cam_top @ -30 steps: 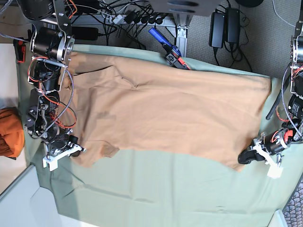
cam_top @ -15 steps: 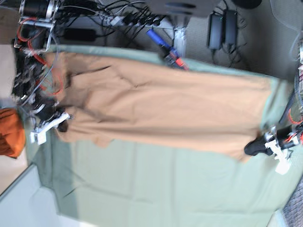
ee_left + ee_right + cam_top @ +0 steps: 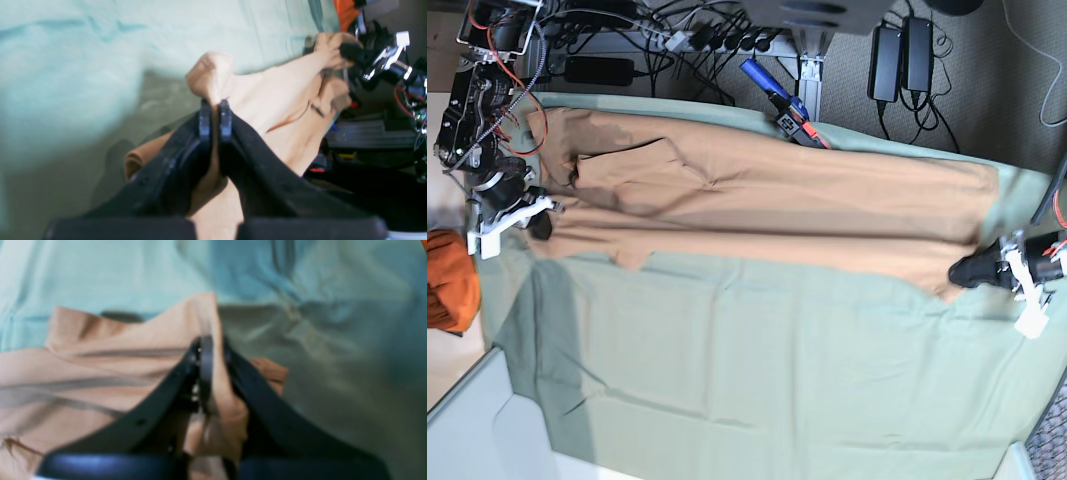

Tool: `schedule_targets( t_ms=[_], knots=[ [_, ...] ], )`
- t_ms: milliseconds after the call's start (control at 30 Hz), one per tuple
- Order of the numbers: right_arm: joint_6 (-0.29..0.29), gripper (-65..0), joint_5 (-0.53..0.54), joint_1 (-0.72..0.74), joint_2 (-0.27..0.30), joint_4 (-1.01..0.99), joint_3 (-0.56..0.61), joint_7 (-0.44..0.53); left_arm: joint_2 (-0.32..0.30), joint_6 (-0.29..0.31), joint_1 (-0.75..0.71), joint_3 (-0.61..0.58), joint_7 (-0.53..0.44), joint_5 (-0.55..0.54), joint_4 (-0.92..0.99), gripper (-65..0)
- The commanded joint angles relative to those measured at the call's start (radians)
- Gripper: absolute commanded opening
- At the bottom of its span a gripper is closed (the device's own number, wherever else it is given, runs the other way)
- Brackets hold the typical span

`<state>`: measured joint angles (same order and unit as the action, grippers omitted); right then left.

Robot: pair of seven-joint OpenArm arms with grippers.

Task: Fold the T-shirt properly
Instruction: 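Fold the shirt over again, right gripper lifting edge toward the collar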

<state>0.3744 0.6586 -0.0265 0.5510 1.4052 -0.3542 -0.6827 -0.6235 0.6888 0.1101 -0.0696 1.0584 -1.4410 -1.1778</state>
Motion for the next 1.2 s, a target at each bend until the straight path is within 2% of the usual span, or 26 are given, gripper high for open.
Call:
schedule_targets(
  t_ms=[0, 333, 567, 733, 833, 867, 900, 1167],
  knots=[
    [0.095, -65.0, 0.006, 0.0, 0.025, 0.025, -0.02, 0.022, -0.023, 0.009, 0.019, 0.008, -0.014, -0.019, -0.016, -65.0],
    [0.094, -65.0, 0.024, -0.06, 0.024, 0.069, -0.026, -0.026, -0.025, 0.009, 0.003, 0.008, -0.014, 0.011, -0.015, -65.0],
    [0.094, -65.0, 0.039, -0.119, 0.021, 0.069, -0.026, -0.022, -0.025, 0.009, -0.028, 0.008, -0.014, 0.018, -0.015, -65.0],
    [0.094, -65.0, 0.026, -0.138, -0.013, 0.068, -0.026, -0.021, -0.025, 0.009, -0.03, 0.008, -0.018, 0.017, -0.015, -65.0],
    [0.093, -33.2, 0.005, -0.137, -0.037, 0.068, -0.026, -0.021, -0.025, 0.009, -0.03, 0.008, -0.021, 0.018, -0.015, -65.0],
    [0.093, -25.6, 0.002, -0.137, -0.044, 0.068, -0.026, -0.021, -0.025, 0.009, -0.03, 0.008, -0.021, 0.018, -0.015, -65.0],
    [0.093, -21.9, 0.003, -0.137, -0.05, 0.069, -0.026, -0.021, -0.025, 0.009, -0.03, 0.008, -0.021, 0.018, -0.015, -65.0],
    [0.093, -21.8, 0.003, -0.137, -0.055, 0.118, -0.074, -0.023, -0.025, 0.009, -0.03, 0.008, -0.021, 0.038, -0.015, -65.0]
  ],
)
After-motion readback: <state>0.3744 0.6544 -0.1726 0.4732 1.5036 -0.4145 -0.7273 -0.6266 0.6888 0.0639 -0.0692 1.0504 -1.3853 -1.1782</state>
